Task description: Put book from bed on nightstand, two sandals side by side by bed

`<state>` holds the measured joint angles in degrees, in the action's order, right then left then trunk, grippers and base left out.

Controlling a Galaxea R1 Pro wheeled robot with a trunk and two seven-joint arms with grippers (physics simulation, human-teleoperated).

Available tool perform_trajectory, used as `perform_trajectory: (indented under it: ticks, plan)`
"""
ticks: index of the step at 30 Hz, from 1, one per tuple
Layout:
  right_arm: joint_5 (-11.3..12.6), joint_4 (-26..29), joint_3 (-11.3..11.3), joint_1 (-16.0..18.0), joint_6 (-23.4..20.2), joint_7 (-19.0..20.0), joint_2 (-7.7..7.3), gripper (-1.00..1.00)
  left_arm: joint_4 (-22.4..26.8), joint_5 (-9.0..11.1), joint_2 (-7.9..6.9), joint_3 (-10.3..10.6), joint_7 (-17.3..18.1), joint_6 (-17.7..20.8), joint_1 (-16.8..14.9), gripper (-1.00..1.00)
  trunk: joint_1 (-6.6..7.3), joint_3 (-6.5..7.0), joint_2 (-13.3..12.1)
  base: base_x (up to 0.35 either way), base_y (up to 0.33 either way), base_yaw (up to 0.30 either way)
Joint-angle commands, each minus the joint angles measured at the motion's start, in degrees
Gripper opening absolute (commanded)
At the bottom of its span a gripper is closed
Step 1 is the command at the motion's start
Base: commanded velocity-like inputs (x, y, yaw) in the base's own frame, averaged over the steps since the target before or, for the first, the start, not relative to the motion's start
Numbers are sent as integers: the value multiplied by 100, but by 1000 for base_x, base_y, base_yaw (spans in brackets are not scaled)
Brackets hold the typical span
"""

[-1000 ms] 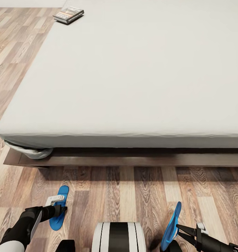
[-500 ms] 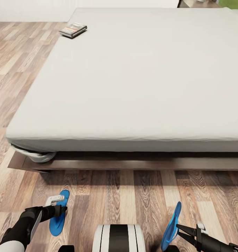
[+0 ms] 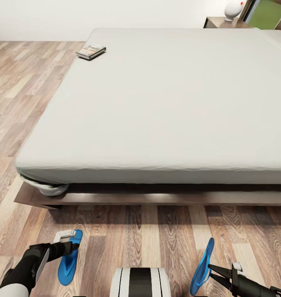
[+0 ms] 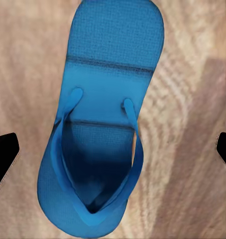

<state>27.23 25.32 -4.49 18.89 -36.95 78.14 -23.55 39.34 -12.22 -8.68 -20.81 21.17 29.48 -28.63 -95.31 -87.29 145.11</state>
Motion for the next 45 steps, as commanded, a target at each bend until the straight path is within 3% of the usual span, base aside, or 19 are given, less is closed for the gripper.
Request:
perform_trajectory:
  ticks: [1,8,10,12,17,20,22,26,27,28,30,32,36,38,39,42,45]
  plan:
    - [14,-1,1,1,-52,9,-1,-100,10,-61,2,-28,61,21,-3,100,3,19,0,0,0,0]
    - [7,-1,1,1,-50,1,-1,-100,27,-27,-35,-44,230,31,-2,100,21,175,-10,0,0,0]
    - [4,-1,1,1,-51,-1,-1,-100,29,46,-144,-50,721,31,-2,100,26,219,-12,0,0,0]
    - [2,-1,1,1,-50,-1,-1,-100,30,109,-328,-53,1522,32,-2,100,26,219,-12,0,0,0]
    - [0,-1,1,1,-51,-7,-1,-100,-35,158,-894,-127,3265,-8,59,100,26,219,-12,0,0,0]
    - [-16,-1,-5,1,-44,-41,-1,-100,-508,163,-997,-401,3884,-97,96,100,26,219,-12,0,0,0]
    - [-22,11,-7,1,-38,-192,-1,-100,-718,160,-1007,-520,4033,-327,100,100,26,219,-12,0,0,0]
    - [-32,436,1,1,-33,-1094,2,-100,-854,165,-1005,-571,4099,-585,102,100,26,219,-12,0,0,0]
    - [-36,656,4,1,-33,-1469,4,-100,-900,166,-1003,-575,4104,-606,103,100,26,219,-12,0,0,0]
    - [-47,1001,13,1,-32,-2207,6,-100,-955,167,-995,-578,4109,-628,103,100,26,219,-12,0,0,0]
    - [-56,1399,27,1,-34,-3253,6,-100,-991,167,-990,-580,4119,-641,103,100,26,219,-12,0,0,0]
    - [-64,1661,32,1,-36,-3914,3,-100,-1006,169,-988,-581,4210,-639,103,100,26,219,-12,0,0,0]
    - [-189,1837,41,1,-38,-4368,1,-100,-1015,164,-993,-590,4613,-644,103,100,26,219,-12,0,0,0]
    - [-519,1847,27,1,-41,-4401,0,-100,-1015,163,-994,-590,4651,-644,103,100,26,219,-12,0,0,0]
    - [-841,1850,17,1,-47,-4411,0,-100,-1016,161,-995,-590,4662,-645,103,100,26,219,-12,0,0,0]
    - [-1466,1862,6,1,-45,-4497,3,-100,-1016,161,-995,-591,4667,-645,103,100,26,219,-12,0,0,0]
    - [-1726,1847,8,1,-35,-4909,8,-100,-1016,159,-993,-587,4668,-645,103,100,26,219,-12,0,0,0]
